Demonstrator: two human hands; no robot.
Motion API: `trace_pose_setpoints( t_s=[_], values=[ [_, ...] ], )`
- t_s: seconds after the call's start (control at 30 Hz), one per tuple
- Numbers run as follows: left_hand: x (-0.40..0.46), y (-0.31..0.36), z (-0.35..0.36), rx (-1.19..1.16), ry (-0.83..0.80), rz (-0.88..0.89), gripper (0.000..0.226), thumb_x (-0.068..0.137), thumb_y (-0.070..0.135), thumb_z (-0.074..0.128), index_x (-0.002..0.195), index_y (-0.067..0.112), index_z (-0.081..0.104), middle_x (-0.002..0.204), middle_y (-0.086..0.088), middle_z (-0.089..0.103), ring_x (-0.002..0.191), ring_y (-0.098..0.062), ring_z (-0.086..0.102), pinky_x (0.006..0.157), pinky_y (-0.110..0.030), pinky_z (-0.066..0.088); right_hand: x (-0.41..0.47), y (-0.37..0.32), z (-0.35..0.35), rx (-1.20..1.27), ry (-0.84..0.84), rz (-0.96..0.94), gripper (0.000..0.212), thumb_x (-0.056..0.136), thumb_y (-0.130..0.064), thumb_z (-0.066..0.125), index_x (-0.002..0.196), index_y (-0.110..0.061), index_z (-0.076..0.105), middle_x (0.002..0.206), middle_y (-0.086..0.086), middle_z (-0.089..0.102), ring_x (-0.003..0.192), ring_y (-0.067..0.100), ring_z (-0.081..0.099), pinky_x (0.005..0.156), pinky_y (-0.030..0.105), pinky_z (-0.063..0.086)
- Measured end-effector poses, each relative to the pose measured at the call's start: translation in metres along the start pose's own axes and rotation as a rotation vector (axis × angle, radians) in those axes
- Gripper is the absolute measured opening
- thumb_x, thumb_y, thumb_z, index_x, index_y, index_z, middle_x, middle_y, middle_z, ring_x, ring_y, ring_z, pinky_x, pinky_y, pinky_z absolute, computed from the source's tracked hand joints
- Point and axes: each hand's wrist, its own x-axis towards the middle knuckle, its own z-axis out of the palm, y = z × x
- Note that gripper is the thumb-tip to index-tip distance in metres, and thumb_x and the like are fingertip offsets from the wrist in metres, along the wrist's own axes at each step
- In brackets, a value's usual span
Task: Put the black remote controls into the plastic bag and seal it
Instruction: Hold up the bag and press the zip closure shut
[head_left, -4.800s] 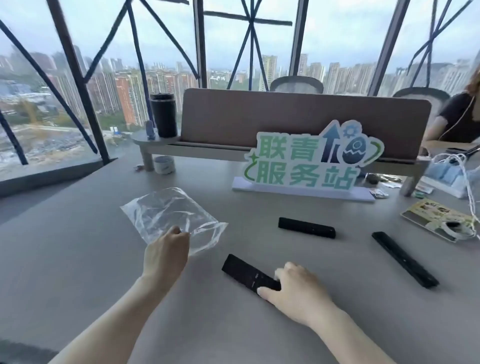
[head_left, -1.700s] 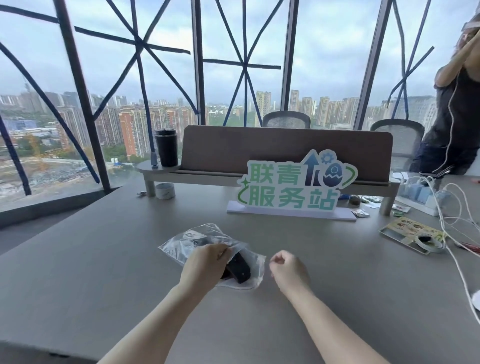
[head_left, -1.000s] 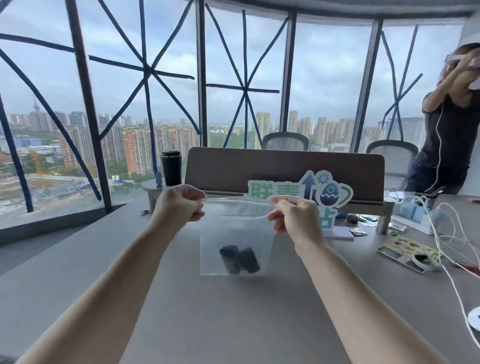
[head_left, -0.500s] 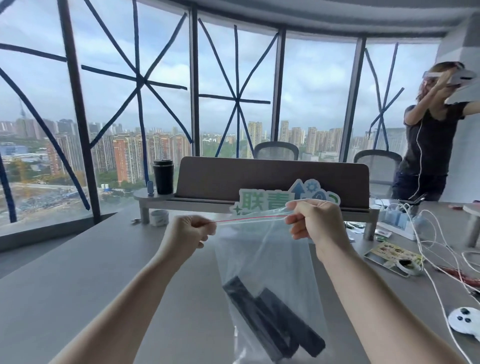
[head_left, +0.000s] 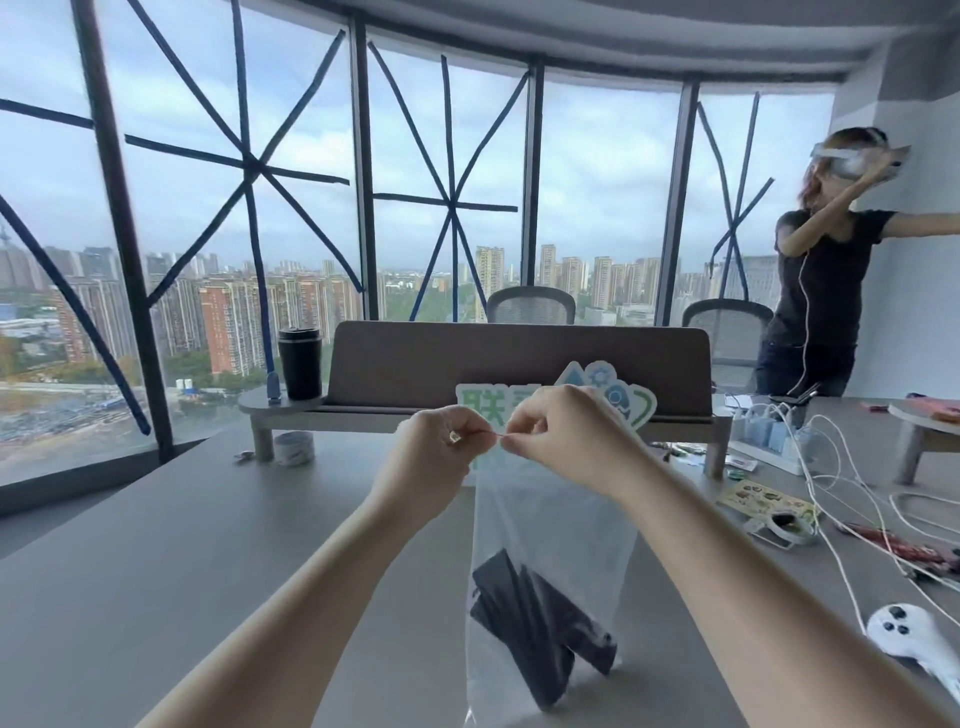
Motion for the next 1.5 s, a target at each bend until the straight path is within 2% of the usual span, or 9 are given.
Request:
trace_pose_setpoints(
  t_s=[0.17,0.27,0.5,0.63,0.73,0.87,1.0,1.17,1.5],
  values=[
    [0.006,0.011,-0.002,0.041,0.030,0.053,0.013,0.077,0.019,0.069,0.066,0.025,0.069,0.051,0.018,0.060,0.048,0.003,0.052,0.052,-0.010,0.038,0.010,-0.003,-0.012,0.081,-0.060,0.066,0.015,0.080,-0.033,0.076,0.073,-0.021,0.076,0.064,-0.007,0.067,0.066,0.011,0.064,0.069,0.035,0.057],
    [0.010,0.017,-0.003,0.051,0.027,0.062,0.012,0.078,0.020,0.069,0.067,0.025,0.070,0.056,0.014,0.061,0.047,0.001,0.050,0.050,-0.013,0.040,0.012,-0.006,-0.025,0.077,-0.085,0.102,0.011,0.081,-0.029,0.077,0.077,-0.019,0.079,0.056,-0.013,0.060,0.058,-0.004,0.052,0.050,0.002,0.040],
    [0.013,0.020,-0.003,0.096,0.021,0.093,0.014,0.079,0.022,0.066,0.066,0.027,0.068,0.065,0.008,0.065,0.052,-0.003,0.050,0.052,-0.016,0.040,0.013,-0.005,-0.028,0.038,-0.092,0.084,0.011,0.085,-0.025,0.070,0.085,-0.018,0.078,0.064,-0.012,0.058,0.062,-0.007,0.044,0.051,-0.009,0.029],
    [0.010,0.020,0.001,0.097,0.058,0.099,0.015,0.080,0.016,0.064,0.066,0.022,0.065,0.059,0.012,0.057,0.052,0.003,0.049,0.048,-0.010,0.036,0.010,-0.008,-0.020,0.044,-0.076,0.070,0.011,0.087,-0.027,0.067,0.084,-0.019,0.074,0.069,-0.011,0.060,0.069,0.004,0.053,0.057,0.008,0.042],
    [0.007,0.012,0.005,0.083,0.141,0.100,0.019,0.080,0.011,0.064,0.064,0.021,0.062,0.056,0.013,0.053,0.052,0.004,0.049,0.050,-0.011,0.034,0.010,-0.002,-0.006,0.044,-0.061,0.068,0.014,0.087,-0.031,0.066,0.078,-0.022,0.070,0.073,-0.008,0.065,0.074,0.015,0.061,0.072,0.037,0.054],
    [0.007,-0.004,-0.005,0.034,0.242,0.020,0.016,0.081,0.010,0.065,0.067,0.017,0.065,0.055,0.012,0.053,0.049,0.000,0.047,0.050,-0.013,0.035,0.000,0.011,0.001,-0.047,-0.038,0.101,0.018,0.091,-0.034,0.060,0.082,-0.021,0.068,0.074,-0.011,0.061,0.067,0.010,0.055,0.066,0.032,0.047],
    [0.010,-0.017,-0.023,0.006,0.302,-0.011,0.018,0.081,0.009,0.065,0.066,0.019,0.065,0.062,0.009,0.061,0.054,-0.003,0.051,0.053,-0.013,0.038,-0.006,0.020,-0.003,-0.100,-0.014,0.123,0.016,0.091,-0.036,0.058,0.086,-0.025,0.068,0.092,-0.010,0.068,0.087,0.017,0.061,0.078,0.035,0.050],
    [0.016,-0.028,-0.048,0.018,0.381,-0.026,0.011,0.081,0.009,0.066,0.072,0.013,0.069,0.066,0.004,0.065,0.061,-0.007,0.055,0.053,-0.007,0.038,-0.009,0.024,-0.006,-0.125,0.000,0.094,0.017,0.093,-0.033,0.056,0.084,-0.024,0.068,0.092,-0.012,0.066,0.088,0.016,0.060,0.080,0.037,0.051],
    [0.014,-0.051,-0.083,-0.011,0.438,-0.050,0.013,0.081,0.010,0.065,0.072,0.018,0.069,0.065,0.006,0.064,0.060,-0.012,0.054,0.060,-0.025,0.041,-0.007,0.009,0.000,-0.171,0.036,0.033,0.019,0.093,-0.035,0.053,0.085,-0.024,0.066,0.096,-0.011,0.067,0.089,0.020,0.063,0.082,0.040,0.052]
  ],
)
